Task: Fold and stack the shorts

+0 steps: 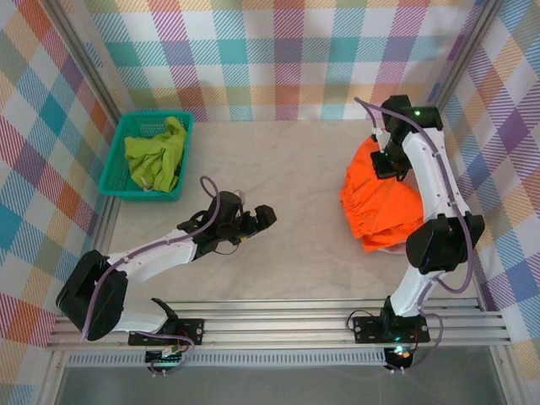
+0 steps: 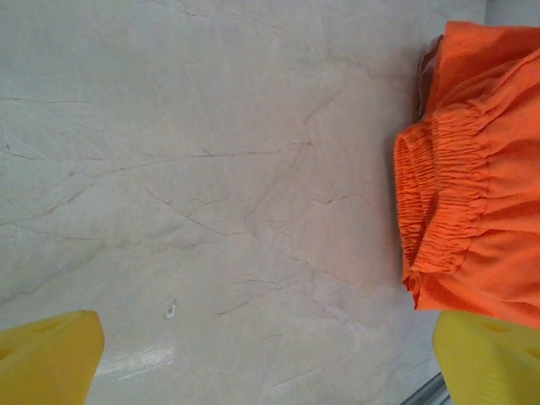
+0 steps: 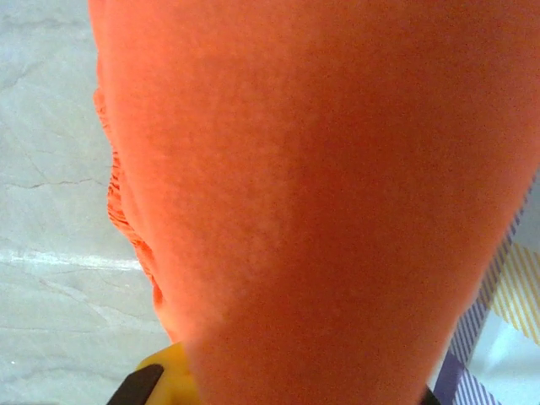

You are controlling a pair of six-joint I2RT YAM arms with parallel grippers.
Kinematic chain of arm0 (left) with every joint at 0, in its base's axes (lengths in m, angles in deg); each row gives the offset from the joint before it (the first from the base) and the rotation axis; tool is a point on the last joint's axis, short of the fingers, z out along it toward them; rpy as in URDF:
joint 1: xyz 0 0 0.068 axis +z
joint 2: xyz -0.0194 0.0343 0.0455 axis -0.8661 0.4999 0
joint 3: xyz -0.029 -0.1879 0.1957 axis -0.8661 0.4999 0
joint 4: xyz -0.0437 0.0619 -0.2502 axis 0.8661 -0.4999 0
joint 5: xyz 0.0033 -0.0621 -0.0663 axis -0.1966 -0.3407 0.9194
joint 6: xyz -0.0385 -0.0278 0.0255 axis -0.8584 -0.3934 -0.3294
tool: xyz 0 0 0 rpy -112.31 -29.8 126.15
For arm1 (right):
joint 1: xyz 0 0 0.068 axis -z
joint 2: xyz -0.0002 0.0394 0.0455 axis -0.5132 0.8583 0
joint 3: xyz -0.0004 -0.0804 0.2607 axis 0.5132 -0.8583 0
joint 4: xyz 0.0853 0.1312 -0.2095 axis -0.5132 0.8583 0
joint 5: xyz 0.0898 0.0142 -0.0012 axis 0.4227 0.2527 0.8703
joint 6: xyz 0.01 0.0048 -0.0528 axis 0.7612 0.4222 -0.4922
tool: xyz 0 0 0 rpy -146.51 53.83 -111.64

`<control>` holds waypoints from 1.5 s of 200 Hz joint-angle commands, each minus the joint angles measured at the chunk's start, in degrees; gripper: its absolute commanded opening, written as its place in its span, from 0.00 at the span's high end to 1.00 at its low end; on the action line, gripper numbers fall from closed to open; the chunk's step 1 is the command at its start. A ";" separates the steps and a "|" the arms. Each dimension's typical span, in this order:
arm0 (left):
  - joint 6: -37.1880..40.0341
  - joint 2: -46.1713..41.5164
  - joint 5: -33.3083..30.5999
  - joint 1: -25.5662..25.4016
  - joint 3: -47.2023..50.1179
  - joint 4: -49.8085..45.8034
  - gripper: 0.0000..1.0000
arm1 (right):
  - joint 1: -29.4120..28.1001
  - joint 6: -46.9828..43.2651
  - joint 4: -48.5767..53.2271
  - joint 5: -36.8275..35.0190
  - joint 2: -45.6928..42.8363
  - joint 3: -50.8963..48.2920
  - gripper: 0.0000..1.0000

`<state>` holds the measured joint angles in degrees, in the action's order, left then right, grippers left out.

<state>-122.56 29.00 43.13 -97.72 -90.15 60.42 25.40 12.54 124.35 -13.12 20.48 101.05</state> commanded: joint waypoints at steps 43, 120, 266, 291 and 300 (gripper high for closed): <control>1.39 2.69 1.36 0.40 -2.01 -0.33 0.00 | 4.23 -4.54 -2.47 -9.66 -1.18 -0.61 1.00; 1.96 6.79 2.92 0.36 -3.54 -0.55 0.00 | 10.62 -7.48 -9.82 -15.67 6.20 -1.29 0.92; 8.05 -6.16 -6.50 4.87 -11.23 -15.47 0.00 | 14.67 10.80 -23.77 38.18 -10.32 -14.99 0.00; 12.07 -8.80 -9.12 8.80 -16.53 -23.55 0.00 | 13.80 19.40 -38.03 52.66 -18.28 -33.25 0.01; 13.30 -9.33 -9.60 10.34 -18.25 -25.70 0.00 | 13.50 23.87 -43.95 56.20 -20.59 -39.60 0.00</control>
<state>-114.59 22.18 37.25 -90.77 -103.61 43.87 39.17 24.81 95.54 22.41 3.03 74.06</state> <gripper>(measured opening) 0.998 0.995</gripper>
